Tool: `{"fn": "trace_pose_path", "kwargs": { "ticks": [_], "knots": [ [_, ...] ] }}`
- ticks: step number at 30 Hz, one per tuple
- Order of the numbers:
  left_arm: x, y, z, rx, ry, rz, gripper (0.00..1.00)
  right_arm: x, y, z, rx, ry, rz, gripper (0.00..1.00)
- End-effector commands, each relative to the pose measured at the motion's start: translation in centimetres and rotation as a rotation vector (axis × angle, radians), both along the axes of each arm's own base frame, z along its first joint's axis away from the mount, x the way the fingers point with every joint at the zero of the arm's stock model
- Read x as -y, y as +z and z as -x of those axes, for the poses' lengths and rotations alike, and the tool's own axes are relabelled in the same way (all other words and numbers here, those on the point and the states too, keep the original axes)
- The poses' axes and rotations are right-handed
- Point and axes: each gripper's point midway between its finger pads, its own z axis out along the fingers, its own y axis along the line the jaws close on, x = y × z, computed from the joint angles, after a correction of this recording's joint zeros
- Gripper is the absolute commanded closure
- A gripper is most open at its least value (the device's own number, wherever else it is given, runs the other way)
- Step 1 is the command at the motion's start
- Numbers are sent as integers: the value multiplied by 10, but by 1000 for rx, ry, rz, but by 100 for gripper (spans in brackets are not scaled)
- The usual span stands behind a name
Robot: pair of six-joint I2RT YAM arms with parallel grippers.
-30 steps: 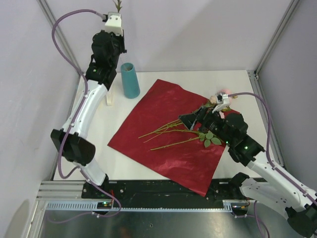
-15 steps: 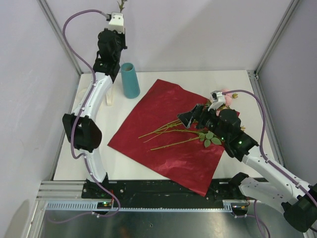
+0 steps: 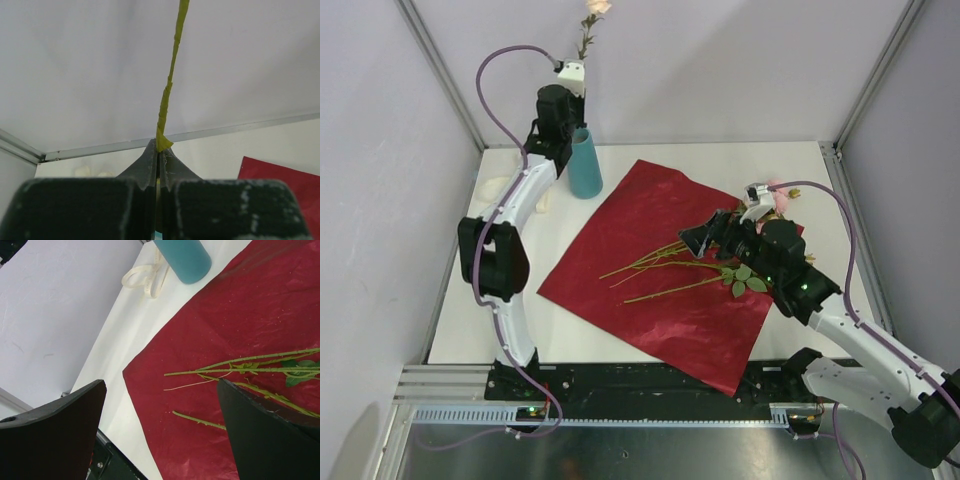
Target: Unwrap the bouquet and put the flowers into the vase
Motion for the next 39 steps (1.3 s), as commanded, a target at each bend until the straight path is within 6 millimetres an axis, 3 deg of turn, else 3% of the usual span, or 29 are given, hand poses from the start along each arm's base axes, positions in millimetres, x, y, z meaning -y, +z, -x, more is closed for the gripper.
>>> {"fn": "trace_pose_path", "kwargs": {
  "ticks": [1, 5, 9, 14, 21, 25, 32, 36, 39],
  "knots": [
    [-16, 69, 13, 148, 60, 25, 100, 4, 26, 2, 64, -7, -33, 1],
    [-20, 113, 36, 218, 53, 47, 100, 5, 28, 2, 67, -12, -40, 1],
    [-18, 138, 59, 233, 21, 80, 100, 2, 30, 3, 64, -1, -57, 1],
    [-18, 143, 76, 210, 4, 90, 100, -2, 33, 5, 69, 13, -69, 1],
    [-13, 147, 80, 208, -28, 98, 100, -3, 34, 6, 73, 17, -73, 1],
    [-13, 144, 74, 205, -22, 92, 100, -2, 33, 4, 74, 12, -68, 1],
    [-8, 119, 55, 166, -35, 59, 100, -3, 33, 4, 79, 18, -60, 1],
    [-2, 97, 40, 131, -46, 62, 100, -2, 29, 1, 72, 10, -50, 1],
    [2, 69, 30, 79, -45, 76, 99, -1, 26, -1, 63, 3, -46, 1]
  ]
}}
